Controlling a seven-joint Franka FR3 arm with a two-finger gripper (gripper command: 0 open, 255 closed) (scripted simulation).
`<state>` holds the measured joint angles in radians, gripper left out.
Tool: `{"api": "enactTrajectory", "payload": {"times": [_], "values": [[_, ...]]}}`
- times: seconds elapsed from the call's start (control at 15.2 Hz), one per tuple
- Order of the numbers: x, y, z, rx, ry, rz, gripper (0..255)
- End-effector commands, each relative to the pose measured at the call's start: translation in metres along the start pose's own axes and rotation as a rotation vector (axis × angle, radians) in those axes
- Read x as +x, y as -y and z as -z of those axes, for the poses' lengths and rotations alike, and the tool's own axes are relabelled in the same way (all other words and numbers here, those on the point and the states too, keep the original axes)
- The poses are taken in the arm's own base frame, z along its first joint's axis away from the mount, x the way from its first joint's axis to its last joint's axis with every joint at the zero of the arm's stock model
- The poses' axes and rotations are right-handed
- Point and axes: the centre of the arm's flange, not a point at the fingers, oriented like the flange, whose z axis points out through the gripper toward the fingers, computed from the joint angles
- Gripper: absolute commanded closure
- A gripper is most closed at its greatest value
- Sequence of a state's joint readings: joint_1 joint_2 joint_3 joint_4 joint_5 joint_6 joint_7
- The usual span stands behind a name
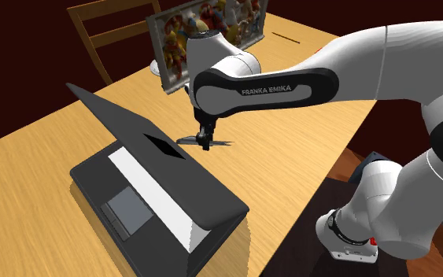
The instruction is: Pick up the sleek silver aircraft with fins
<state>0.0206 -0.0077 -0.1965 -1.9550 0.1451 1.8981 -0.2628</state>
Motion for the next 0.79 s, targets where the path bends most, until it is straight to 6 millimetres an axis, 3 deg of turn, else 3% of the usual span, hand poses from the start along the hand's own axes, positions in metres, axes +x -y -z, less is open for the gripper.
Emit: {"api": "enactTrajectory", "payload": {"times": [0.0,0.26,0.73], "values": [[0.0,0.0,-0.001,0.0,0.001,0.0,255],[0.0,0.0,-0.001,0.0,0.001,0.0,255],[0.0,0.005,0.036,0.0,0.001,0.0,255]]}}
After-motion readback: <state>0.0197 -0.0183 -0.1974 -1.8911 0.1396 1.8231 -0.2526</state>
